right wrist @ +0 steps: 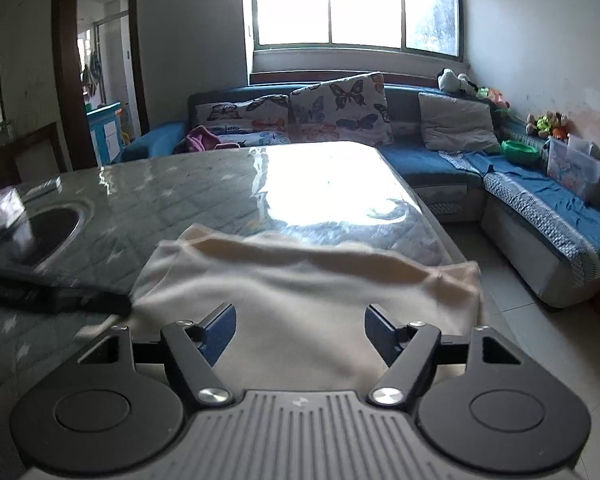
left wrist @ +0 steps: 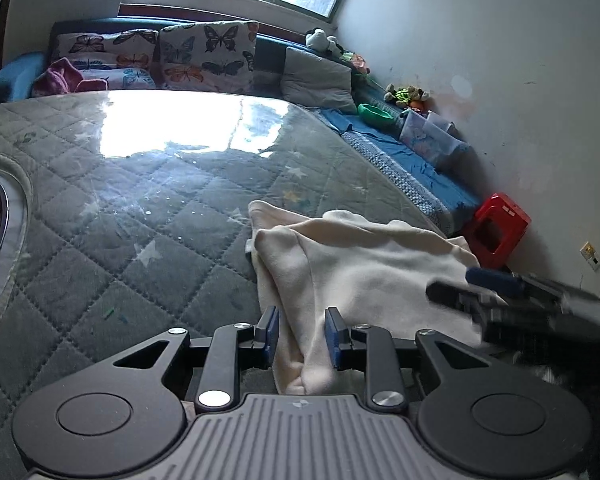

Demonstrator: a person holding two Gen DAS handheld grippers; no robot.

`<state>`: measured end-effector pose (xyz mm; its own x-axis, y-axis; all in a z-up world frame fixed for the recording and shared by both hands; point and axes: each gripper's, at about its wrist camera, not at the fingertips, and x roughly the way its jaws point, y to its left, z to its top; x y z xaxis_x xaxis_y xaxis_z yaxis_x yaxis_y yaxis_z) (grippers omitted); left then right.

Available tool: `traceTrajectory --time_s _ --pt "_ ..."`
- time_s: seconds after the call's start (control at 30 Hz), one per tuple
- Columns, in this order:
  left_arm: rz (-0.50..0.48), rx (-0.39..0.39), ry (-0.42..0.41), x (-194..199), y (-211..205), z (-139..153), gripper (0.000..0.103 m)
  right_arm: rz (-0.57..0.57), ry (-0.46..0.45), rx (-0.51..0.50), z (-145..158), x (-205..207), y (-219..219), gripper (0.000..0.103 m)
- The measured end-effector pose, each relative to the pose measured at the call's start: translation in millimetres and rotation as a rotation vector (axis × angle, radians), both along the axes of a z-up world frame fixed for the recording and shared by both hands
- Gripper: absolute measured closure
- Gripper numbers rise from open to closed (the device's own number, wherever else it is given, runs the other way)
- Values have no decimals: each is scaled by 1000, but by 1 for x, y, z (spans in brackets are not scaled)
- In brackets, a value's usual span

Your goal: Fold clothes

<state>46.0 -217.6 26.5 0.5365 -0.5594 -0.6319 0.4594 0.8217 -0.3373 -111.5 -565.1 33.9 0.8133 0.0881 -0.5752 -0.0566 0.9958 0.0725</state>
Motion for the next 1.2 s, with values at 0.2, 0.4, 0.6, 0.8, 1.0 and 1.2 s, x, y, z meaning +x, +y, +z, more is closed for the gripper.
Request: traceTrajectory --time_s 0.2,0.4,0.6,0.8,1.0,1.2 --pt "-4 6 9 6 2 -3 75 -9 47 69 1 44 -26 35" --pt "-4 20 15 9 2 -6 73 -5 104 87 -13 74 -32 35" --pt "-6 13 6 12 1 -1 73 35 76 59 -6 76 -20 35" --pt "-3 43 21 18 -6 -5 70 32 80 41 -9 80 -12 30" --pt "-4 55 10 15 -5 -2 64 1 45 27 1 61 -10 13" --pt "-8 62 -3 10 -3 1 55 -26 6 16 8 31 -5 3"
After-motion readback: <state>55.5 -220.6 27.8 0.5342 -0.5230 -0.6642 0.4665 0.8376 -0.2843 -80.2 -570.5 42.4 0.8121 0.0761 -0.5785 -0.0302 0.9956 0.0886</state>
